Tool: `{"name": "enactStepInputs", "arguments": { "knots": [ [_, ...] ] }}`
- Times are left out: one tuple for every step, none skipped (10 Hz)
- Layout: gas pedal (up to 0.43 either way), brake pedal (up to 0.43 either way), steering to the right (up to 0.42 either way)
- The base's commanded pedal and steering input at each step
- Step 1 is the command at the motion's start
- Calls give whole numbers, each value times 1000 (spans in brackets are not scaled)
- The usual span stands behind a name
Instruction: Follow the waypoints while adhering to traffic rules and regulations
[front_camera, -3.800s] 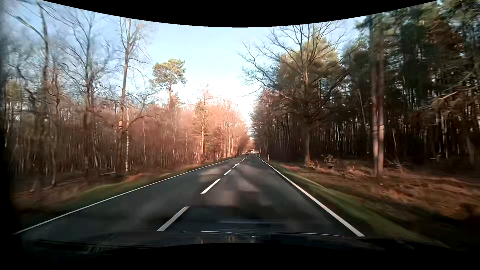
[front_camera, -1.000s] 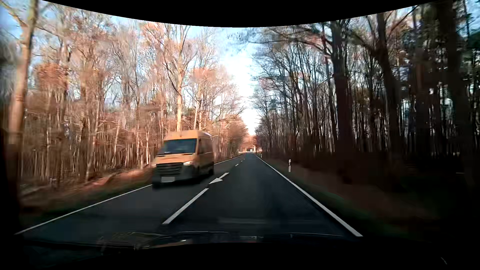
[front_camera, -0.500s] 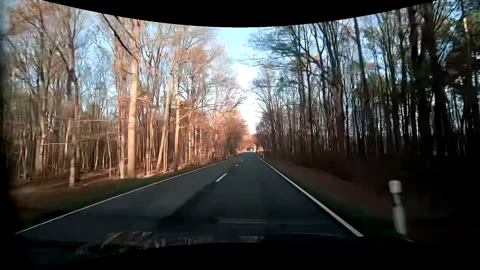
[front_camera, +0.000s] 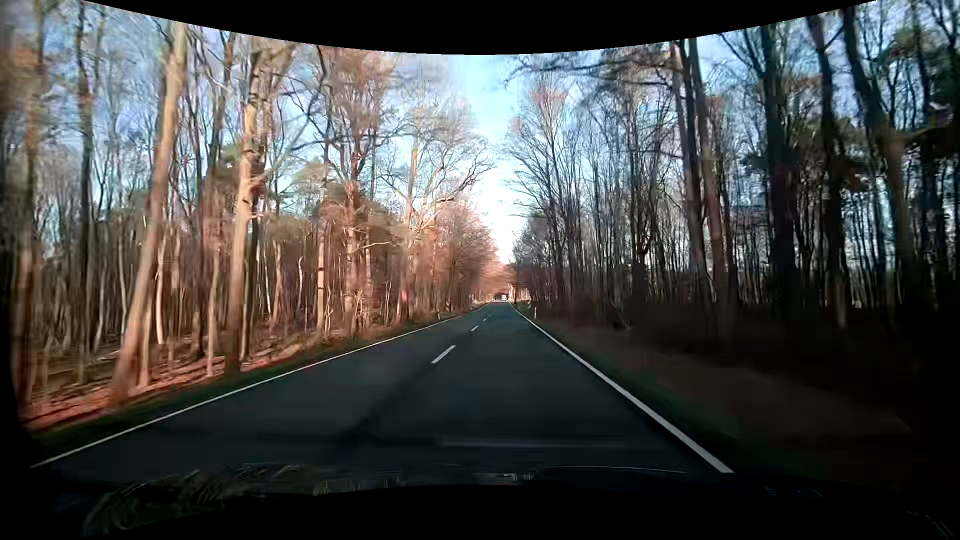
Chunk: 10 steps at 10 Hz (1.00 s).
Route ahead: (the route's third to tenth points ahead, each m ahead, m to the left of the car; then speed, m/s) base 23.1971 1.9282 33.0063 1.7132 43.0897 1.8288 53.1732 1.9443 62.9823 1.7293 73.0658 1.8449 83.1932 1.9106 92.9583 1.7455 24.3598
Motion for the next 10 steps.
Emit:
{"name": "enactStepInputs", "arguments": {
  "knots": [
    [157,0,-3],
    [157,0,-3],
    [157,0,-3],
    [157,0,-3],
    [157,0,-3],
    [157,0,-3],
    [157,0,-3],
    [157,0,-3],
    [169,0,-1],
    [169,0,-1]
  ]
}}
